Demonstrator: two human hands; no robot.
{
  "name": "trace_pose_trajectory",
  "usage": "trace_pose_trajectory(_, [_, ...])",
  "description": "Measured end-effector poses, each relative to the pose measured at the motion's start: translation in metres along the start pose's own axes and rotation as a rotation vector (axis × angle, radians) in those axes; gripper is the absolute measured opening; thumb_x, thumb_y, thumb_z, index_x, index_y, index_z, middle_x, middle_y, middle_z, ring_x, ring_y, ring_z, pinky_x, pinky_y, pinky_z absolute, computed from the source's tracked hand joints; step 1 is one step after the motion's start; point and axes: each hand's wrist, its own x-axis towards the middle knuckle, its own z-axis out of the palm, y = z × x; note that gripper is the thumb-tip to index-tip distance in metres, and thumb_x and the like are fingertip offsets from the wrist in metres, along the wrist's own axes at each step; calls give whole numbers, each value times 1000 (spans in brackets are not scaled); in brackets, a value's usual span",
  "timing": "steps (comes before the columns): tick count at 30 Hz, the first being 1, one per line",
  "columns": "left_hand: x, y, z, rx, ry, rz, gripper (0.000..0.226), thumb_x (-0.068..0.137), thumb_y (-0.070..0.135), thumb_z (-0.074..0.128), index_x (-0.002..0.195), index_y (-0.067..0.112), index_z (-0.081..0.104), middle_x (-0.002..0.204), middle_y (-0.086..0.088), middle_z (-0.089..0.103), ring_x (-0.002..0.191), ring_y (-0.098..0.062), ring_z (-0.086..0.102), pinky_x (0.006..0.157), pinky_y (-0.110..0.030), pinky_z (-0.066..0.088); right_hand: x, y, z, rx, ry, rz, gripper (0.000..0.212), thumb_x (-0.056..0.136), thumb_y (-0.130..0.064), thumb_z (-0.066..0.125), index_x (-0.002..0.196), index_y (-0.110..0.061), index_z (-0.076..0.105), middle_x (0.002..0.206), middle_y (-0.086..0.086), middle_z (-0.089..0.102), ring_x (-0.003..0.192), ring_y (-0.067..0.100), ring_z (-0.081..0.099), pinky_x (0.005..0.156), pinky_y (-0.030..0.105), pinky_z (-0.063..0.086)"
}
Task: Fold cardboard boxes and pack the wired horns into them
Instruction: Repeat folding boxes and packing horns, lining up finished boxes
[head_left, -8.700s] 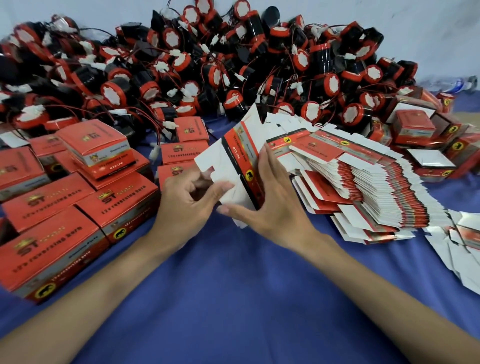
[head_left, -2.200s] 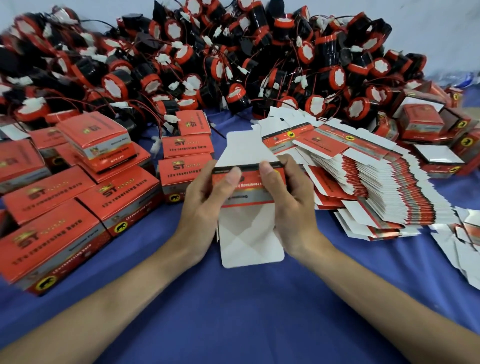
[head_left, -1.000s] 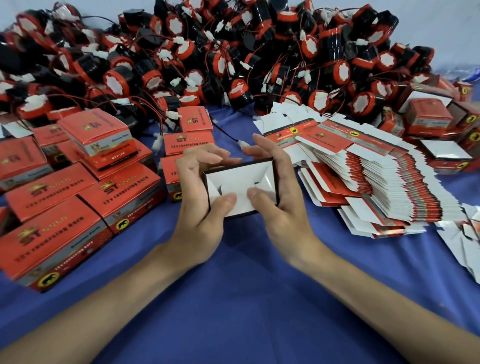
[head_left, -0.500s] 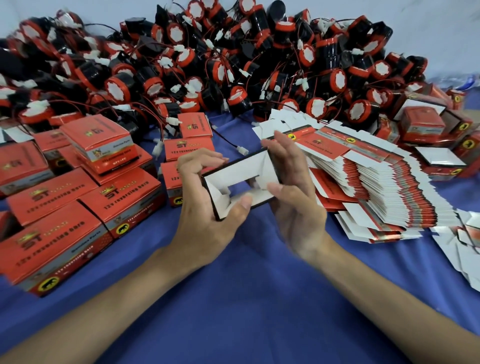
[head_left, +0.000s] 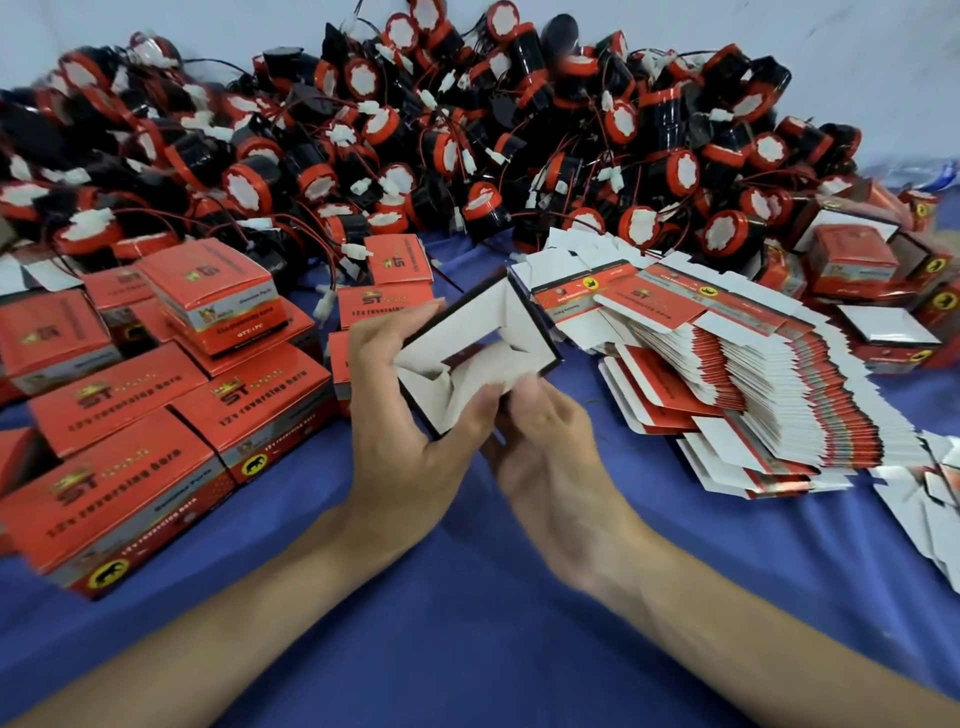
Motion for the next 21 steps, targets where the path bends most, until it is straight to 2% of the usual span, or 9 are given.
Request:
trace_pose_trajectory(1, [1, 1, 0, -8, -6, 4, 47, 86, 31, 66, 123, 15, 41, 114, -3, 42, 107, -14, 51, 89, -27, 46, 0, -1, 1, -5, 28, -4, 34, 71, -36, 79, 93, -11, 70, 89, -2, 71, 87, 10, 67, 85, 27, 50])
trace_pose_trajectory(2, [0, 2, 0, -19, -18, 1, 43, 86, 27, 66, 120, 15, 42, 114, -3, 42, 107, -22, 53, 87, -37, 49, 0, -2, 1, -2, 84, -2, 32, 74, -27, 76, 96, -3, 70, 92, 5, 70, 90, 15, 65, 89, 31, 49])
trace_pose_trajectory(4, [1, 2, 0, -27, -51, -9, 38, 86, 19, 66, 116, 18, 44, 113, -3, 43, 103, -34, 55, 84, -49, 50, 3, -7, -1, 19, 173, 25, 40, 75, -17, 71, 106, 8, 63, 97, 14, 66, 92, 24, 62, 91, 37, 47])
trace_pose_trajectory(6, [2, 2, -1, 15, -103, -9, 36, 87, 20, 63, 118, 19, 45, 114, 2, 43, 105, -28, 54, 87, -42, 49, 6, -10, -4, 31, 185, 23, 37, 75, -13, 70, 107, 4, 65, 97, 13, 68, 92, 23, 65, 88, 33, 51])
trace_pose_trajectory(8, [2, 1, -1, 89, -149, 2, 34, 90, 22, 58, 122, 16, 47, 119, 5, 43, 114, -12, 50, 95, -27, 44, 7, -10, -6, 4, 199, 10, 33, 73, -12, 69, 105, -2, 68, 95, 10, 71, 89, 21, 67, 83, 30, 54])
trace_pose_trajectory(11, [2, 1, -1, 124, -218, -15, 34, 95, 24, 49, 128, 16, 45, 125, 11, 46, 119, 4, 45, 98, -13, 36, 9, -14, -6, -49, 194, -40, 39, 72, -9, 71, 110, 1, 66, 99, 13, 71, 91, 23, 68, 79, 30, 54])
trace_pose_trajectory(16, [1, 1, -2, 46, -313, -94, 33, 98, 31, 42, 129, 21, 44, 118, 4, 58, 106, 3, 54, 86, -8, 39, 10, -22, -7, -89, 141, -47, 35, 71, -12, 72, 105, -4, 68, 94, 7, 73, 87, 20, 70, 74, 27, 55])
trace_pose_trajectory(19, [1, 2, -2, 5, -355, -186, 29, 97, 40, 39, 125, 33, 43, 115, 14, 57, 104, 3, 55, 86, -10, 40, 13, -21, -10, -62, 129, -17, 26, 68, -16, 71, 94, -15, 69, 90, 4, 72, 82, 19, 68, 73, 33, 55])
trace_pose_trajectory(21, [2, 1, -2, -80, -351, -273, 27, 96, 43, 37, 121, 39, 43, 110, 22, 60, 103, 3, 56, 84, -11, 42, 14, -22, -13, -12, 60, -23, 25, 72, -16, 67, 97, -15, 68, 93, 4, 72, 85, 19, 69, 74, 34, 57])
